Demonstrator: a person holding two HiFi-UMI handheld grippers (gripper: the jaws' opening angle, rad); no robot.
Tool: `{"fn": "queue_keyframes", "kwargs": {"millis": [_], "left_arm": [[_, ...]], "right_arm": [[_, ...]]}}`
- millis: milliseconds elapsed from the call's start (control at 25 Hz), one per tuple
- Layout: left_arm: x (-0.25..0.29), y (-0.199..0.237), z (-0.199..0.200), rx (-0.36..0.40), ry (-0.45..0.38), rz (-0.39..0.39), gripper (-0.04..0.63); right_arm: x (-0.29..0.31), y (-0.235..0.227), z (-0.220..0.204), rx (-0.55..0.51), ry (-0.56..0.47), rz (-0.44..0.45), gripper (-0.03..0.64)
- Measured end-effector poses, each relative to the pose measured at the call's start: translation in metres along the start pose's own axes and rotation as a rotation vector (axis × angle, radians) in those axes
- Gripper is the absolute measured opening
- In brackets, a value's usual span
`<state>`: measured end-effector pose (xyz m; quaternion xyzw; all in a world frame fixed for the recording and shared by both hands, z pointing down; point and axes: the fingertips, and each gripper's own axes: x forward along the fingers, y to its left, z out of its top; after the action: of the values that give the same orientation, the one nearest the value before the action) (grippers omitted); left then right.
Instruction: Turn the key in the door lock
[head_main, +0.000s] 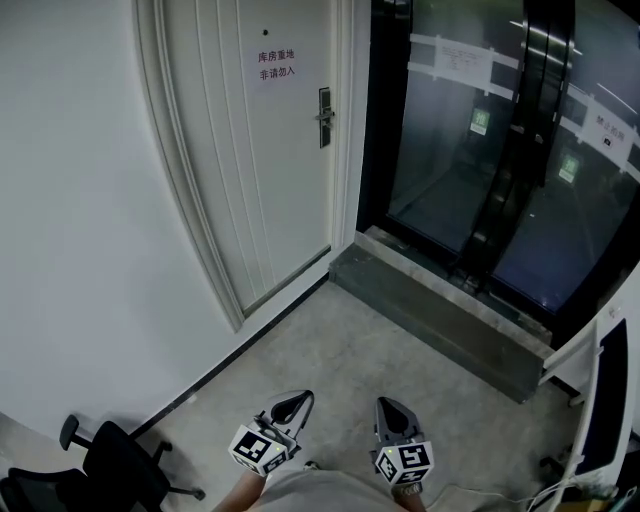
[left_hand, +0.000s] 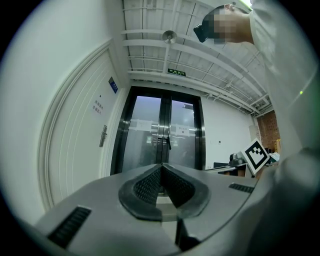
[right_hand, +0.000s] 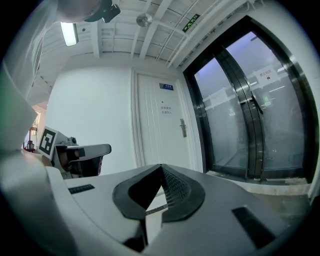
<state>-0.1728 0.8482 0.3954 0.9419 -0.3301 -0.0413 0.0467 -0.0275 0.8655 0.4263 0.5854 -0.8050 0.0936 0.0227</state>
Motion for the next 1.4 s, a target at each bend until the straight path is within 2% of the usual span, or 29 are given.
{"fn": "queue_keyframes", "kwargs": {"millis": [280, 560, 920, 1160, 1400], "left_arm": [[0.001, 0.040, -0.016, -0.025, 0.027, 0.006, 0.003], [0.008, 0.051, -0.020, -0.060, 0.020, -0.008, 0.004], [0.015, 0.102, -0.025, -0.065, 0.035, 0.072, 0.003], [0.049, 0.143, -0.017, -0.049, 0.038, 0.104, 0.003], [0.101, 0.183, -0.016, -0.047, 0.033, 0.157, 0.004]], "right_arm": [[0.038, 0.010, -0.005, 0.008, 0.019, 0.006, -0.008], [0.061, 0.013, -0.009, 0.004, 0.050, 0.016, -0.008], [0.121, 0.018, -0.006, -0.004, 0.071, 0.089, -0.008], [0.176, -0.001, 0.004, -0.010, 0.075, 0.125, -0.008], [0.234, -0.041, 0.020, -0.025, 0.082, 0.164, -0.008]]}}
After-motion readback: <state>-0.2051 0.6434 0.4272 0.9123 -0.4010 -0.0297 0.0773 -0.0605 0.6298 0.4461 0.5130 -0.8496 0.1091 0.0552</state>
